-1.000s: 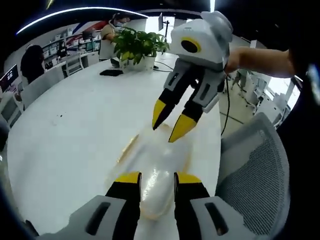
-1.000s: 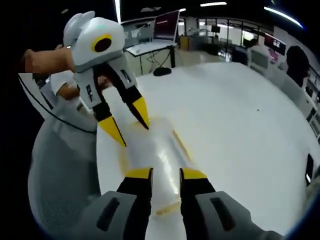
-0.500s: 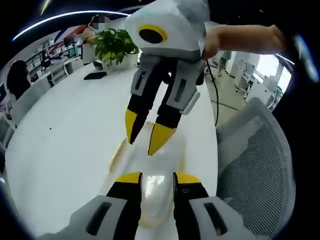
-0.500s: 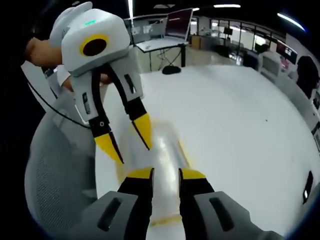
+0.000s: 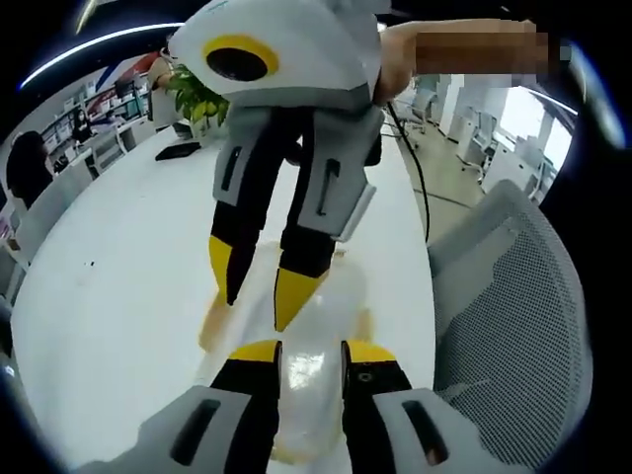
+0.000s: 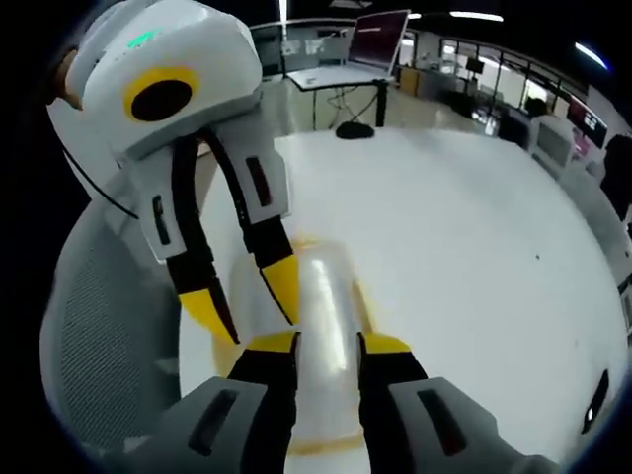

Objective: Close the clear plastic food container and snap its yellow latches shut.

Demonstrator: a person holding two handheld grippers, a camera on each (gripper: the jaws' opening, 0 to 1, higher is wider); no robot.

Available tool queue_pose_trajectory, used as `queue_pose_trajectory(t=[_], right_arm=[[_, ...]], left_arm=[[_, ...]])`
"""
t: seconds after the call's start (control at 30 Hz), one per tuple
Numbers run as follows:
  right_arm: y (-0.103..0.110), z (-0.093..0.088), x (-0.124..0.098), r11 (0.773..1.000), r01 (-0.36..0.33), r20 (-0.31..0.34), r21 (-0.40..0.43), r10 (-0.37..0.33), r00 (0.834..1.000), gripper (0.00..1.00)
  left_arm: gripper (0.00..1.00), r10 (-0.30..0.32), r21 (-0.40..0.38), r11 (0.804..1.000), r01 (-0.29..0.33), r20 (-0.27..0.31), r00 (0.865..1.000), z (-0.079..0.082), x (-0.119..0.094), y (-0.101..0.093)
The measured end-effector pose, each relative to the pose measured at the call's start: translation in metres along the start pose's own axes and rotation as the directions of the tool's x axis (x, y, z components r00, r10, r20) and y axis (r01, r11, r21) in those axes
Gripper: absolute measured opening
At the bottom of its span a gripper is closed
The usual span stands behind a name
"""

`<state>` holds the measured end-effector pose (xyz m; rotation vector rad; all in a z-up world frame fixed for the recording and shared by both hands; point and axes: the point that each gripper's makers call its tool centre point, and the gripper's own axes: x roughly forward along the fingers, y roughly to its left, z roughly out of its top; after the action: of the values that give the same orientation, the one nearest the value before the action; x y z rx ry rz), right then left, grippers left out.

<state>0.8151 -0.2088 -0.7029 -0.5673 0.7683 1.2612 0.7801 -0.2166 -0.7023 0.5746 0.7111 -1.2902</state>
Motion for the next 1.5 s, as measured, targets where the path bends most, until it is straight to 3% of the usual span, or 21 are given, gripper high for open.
queue_pose_trajectory(t=[0.67,1.07,1.27,1.5], right_arm=[[-0.009,-0.004,0.013,0.997,-0.079,-0.072,-0.015,0.078,0.994,0.38],[-0.01,-0.007,0.019,0.987,-0.158,-0.127,0.014,0.159,0.979,0.4],[-0.014,-0.007,0.019,0.985,-0.168,-0.139,0.036,0.171,0.975,0.42],[-0.012,-0.005,0.021,0.981,-0.185,-0.14,0.056,0.191,0.971,0.41]], left_arm=[[0.28,0.026,0.119,0.993,-0.023,-0.028,0.999,-0.012,0.006,-0.016],[0.29,0.096,0.278,0.957,-0.086,-0.02,0.995,-0.017,0.007,-0.018],[0.28,0.12,0.3,0.948,-0.109,-0.018,0.993,-0.016,0.007,-0.017],[0.29,0.139,0.369,0.921,-0.123,-0.017,0.99,-0.015,0.009,-0.018]])
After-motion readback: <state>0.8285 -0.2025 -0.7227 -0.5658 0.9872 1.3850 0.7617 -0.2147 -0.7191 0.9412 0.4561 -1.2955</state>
